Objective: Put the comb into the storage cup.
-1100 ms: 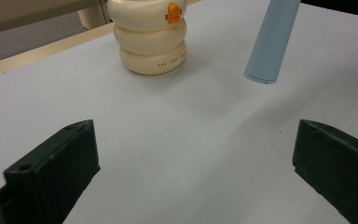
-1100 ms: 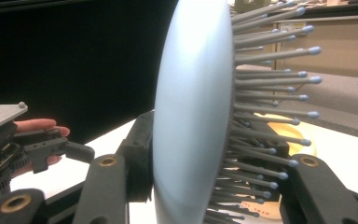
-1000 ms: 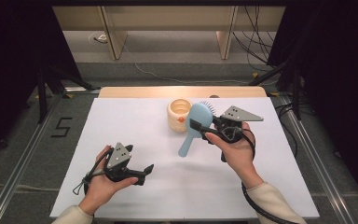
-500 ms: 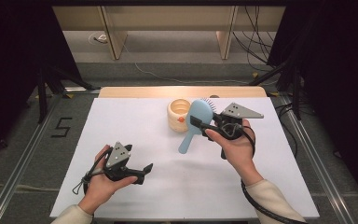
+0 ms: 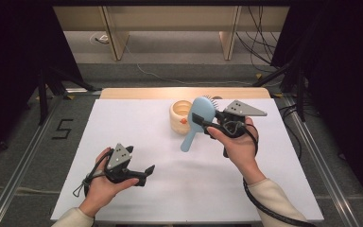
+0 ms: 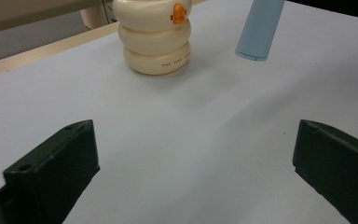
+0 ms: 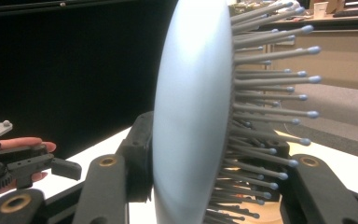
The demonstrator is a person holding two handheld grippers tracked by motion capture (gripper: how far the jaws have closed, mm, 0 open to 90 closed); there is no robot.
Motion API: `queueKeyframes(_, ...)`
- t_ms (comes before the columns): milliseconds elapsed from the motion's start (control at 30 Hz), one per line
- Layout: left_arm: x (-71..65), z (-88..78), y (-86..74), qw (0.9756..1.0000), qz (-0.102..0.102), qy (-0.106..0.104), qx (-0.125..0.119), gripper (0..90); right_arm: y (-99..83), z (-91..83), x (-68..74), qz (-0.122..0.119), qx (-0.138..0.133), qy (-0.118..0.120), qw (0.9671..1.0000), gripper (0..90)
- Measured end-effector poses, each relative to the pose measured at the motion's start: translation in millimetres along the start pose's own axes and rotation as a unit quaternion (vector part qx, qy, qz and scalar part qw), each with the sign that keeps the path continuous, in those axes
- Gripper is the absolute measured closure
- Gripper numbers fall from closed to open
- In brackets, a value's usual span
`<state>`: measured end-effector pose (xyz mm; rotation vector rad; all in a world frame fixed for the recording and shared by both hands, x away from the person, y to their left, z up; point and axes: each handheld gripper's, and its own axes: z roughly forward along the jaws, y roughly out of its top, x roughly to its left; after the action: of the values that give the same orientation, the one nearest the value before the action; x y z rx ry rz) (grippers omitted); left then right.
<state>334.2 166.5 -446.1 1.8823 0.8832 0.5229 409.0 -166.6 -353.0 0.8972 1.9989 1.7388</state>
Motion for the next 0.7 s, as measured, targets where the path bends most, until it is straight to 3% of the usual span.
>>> queueKeyframes(700, 1.0, -0.4, -0.2, 1.0000, -0.003, -0.002, -0.001, 0.0, 4.4, 5.1, -4.4, 0.000, -0.001, -0.011, 0.9999, 51.9)
